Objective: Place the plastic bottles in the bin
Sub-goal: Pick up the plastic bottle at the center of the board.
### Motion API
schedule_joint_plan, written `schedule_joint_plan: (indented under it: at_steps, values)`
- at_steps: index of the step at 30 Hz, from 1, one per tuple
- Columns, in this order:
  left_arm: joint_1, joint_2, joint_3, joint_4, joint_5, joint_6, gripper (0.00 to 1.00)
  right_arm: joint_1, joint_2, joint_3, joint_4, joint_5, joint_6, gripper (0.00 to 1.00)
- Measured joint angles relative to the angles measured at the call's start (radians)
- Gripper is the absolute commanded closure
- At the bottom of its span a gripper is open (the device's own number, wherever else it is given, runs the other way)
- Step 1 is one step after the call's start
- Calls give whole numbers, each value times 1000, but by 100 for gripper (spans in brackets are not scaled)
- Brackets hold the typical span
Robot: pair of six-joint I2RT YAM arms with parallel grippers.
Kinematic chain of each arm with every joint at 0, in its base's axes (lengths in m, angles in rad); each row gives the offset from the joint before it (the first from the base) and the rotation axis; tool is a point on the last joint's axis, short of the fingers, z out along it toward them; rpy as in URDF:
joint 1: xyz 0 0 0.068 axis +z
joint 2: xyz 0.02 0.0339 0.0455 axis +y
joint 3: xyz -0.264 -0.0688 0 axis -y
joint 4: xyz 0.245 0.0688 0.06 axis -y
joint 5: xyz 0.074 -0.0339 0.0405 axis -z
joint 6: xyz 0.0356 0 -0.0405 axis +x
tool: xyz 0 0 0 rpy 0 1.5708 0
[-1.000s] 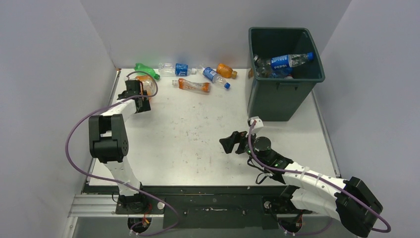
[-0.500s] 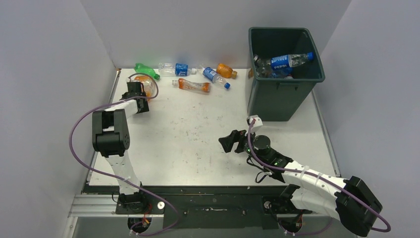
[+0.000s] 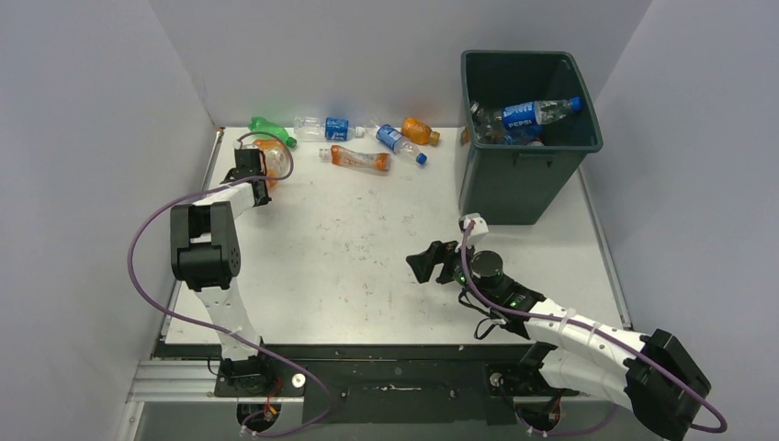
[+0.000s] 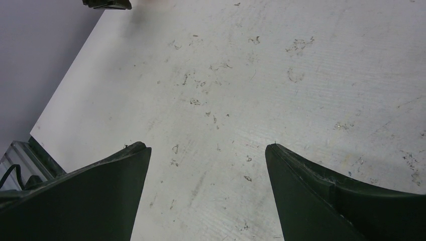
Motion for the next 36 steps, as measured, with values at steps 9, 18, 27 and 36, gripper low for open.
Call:
schedule_joint_plan:
  at_steps: [9, 18, 27, 36]
  values:
    - [0, -21, -45, 58, 21, 1, 85, 0, -26, 0, -17, 0, 4, 13]
    - [-19, -122, -94, 61, -2, -37, 4, 0, -31, 0, -17, -2, 19, 13]
    - [5, -78, 0, 53, 21, 56, 0, 0, -46, 0, -15, -5, 27, 13]
    - [13, 65, 107, -17, 107, 181, 16, 0, -35, -1, -16, -48, 5, 13]
